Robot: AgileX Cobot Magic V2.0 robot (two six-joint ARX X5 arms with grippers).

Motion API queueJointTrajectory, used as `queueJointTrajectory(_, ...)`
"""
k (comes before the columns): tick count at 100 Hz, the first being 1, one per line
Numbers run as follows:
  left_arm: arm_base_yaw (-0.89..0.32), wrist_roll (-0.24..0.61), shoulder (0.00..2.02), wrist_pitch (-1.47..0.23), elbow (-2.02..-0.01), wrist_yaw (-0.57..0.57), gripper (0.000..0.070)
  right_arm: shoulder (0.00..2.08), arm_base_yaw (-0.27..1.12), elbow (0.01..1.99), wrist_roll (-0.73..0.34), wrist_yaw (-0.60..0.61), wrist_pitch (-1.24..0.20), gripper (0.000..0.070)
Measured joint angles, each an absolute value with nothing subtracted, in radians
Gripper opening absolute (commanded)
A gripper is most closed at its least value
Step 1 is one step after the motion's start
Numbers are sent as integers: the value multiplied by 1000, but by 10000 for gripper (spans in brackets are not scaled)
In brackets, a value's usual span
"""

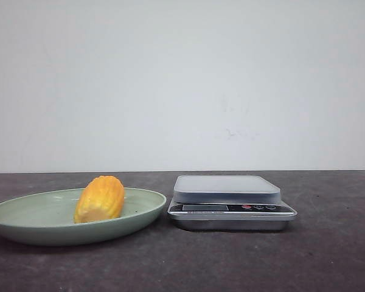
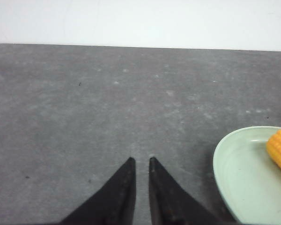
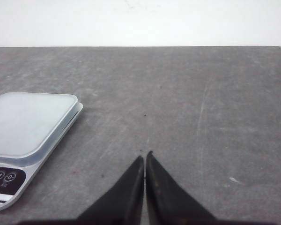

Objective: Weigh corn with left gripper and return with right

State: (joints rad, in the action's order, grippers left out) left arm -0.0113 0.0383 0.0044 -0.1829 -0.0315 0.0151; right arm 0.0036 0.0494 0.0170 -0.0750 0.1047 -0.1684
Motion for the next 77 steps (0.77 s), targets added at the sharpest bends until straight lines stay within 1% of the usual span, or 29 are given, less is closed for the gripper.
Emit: queueJointTrajectory(77, -11, 48, 4, -183, -31, 16, 16, 4, 49, 17, -75, 105, -168, 0)
